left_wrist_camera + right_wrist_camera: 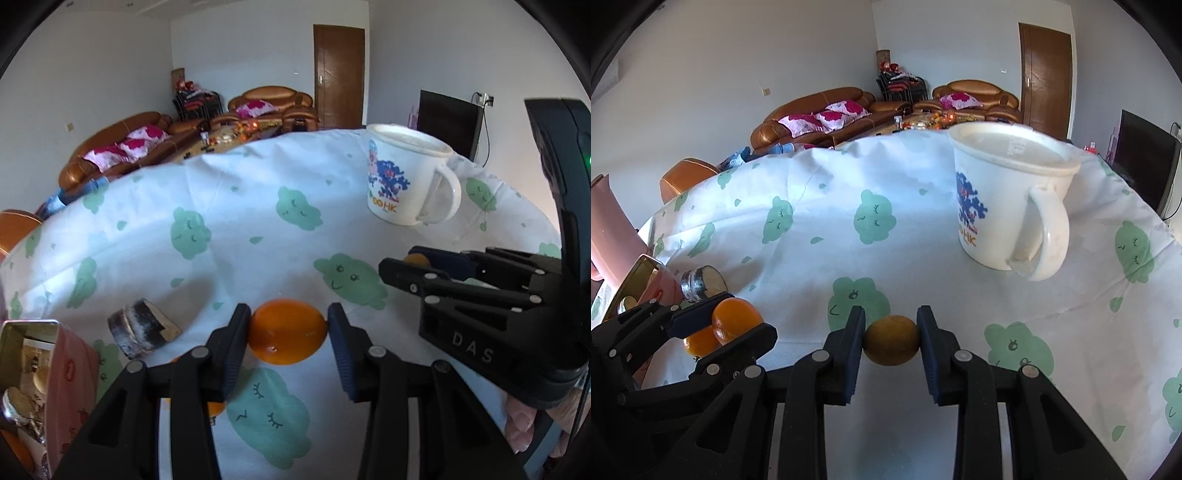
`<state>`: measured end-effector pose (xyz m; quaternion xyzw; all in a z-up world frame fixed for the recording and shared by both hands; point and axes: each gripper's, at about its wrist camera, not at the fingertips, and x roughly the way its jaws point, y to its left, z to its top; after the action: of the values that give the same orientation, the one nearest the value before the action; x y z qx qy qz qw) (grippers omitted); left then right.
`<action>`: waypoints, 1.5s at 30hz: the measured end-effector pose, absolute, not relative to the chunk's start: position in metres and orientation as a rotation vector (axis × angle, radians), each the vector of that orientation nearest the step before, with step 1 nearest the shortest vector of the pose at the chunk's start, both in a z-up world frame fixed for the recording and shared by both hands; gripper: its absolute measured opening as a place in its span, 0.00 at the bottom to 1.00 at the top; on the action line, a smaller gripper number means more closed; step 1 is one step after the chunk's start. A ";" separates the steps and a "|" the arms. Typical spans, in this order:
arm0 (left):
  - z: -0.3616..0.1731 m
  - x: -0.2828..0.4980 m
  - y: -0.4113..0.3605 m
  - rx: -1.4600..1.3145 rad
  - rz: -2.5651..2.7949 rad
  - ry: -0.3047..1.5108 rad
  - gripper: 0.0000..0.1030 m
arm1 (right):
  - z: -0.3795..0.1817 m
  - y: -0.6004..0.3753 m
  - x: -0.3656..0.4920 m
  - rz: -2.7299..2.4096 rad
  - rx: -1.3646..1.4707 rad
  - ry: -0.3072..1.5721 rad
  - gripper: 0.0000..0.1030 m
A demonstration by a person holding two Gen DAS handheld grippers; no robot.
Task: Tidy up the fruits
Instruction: 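Grasp an orange with the left tool while the right tool grasps a yellow fruit, then carry the orange and yellow fruit over the tin box with both tools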
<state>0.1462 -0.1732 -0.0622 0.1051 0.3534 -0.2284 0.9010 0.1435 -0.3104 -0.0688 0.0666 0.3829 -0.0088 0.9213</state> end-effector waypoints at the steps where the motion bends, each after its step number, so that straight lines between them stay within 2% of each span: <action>1: -0.061 0.145 -0.173 0.219 -0.467 0.722 0.43 | -0.068 -0.310 0.143 -0.020 0.136 0.782 0.30; 25: -0.044 0.132 -0.137 0.073 -0.411 0.594 0.43 | -0.040 -0.302 0.105 -0.026 0.083 0.565 0.30; 45: -0.038 0.116 -0.128 0.070 -0.379 0.526 0.43 | -0.034 -0.289 0.088 -0.028 0.028 0.487 0.30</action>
<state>0.1155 -0.1283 -0.0382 0.0344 0.2585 -0.1863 0.9473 0.0883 -0.2890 -0.0338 0.0136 0.2413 -0.0139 0.9702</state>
